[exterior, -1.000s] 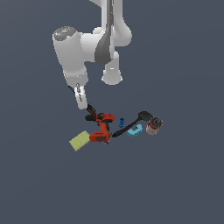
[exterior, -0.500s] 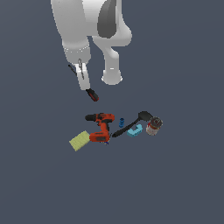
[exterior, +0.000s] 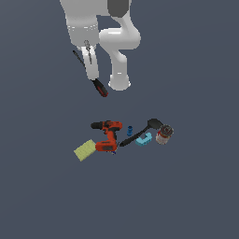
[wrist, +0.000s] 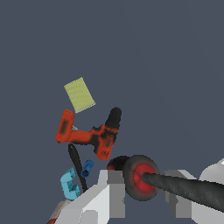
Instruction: Pick up a designated object from a clutter of objects.
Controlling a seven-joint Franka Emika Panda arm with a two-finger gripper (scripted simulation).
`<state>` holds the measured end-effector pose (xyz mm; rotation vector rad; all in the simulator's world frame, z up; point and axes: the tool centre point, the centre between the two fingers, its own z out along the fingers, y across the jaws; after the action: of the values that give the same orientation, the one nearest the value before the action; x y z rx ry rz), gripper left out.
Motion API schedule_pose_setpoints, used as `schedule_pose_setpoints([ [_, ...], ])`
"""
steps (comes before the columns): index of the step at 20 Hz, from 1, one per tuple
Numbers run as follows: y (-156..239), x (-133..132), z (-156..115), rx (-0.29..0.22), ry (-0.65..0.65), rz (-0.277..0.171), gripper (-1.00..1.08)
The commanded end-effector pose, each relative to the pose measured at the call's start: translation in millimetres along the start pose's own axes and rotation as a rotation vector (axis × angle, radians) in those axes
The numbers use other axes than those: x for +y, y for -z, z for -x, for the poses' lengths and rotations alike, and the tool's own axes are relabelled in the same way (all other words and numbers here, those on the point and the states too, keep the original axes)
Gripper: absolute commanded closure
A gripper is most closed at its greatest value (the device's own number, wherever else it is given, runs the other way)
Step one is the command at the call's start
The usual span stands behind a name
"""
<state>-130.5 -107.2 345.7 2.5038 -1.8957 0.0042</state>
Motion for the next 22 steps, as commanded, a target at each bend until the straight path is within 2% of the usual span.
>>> schedule_pose_setpoints([
  [1,9.1,1.1,2.9,-0.001,0.000,0.001,1.08],
  [13,21.6,2.3,8.1,-0.002,0.001,0.001,1.08],
  [22,59.4,2.3,28.4,-0.002,0.001,0.001,1.08],
])
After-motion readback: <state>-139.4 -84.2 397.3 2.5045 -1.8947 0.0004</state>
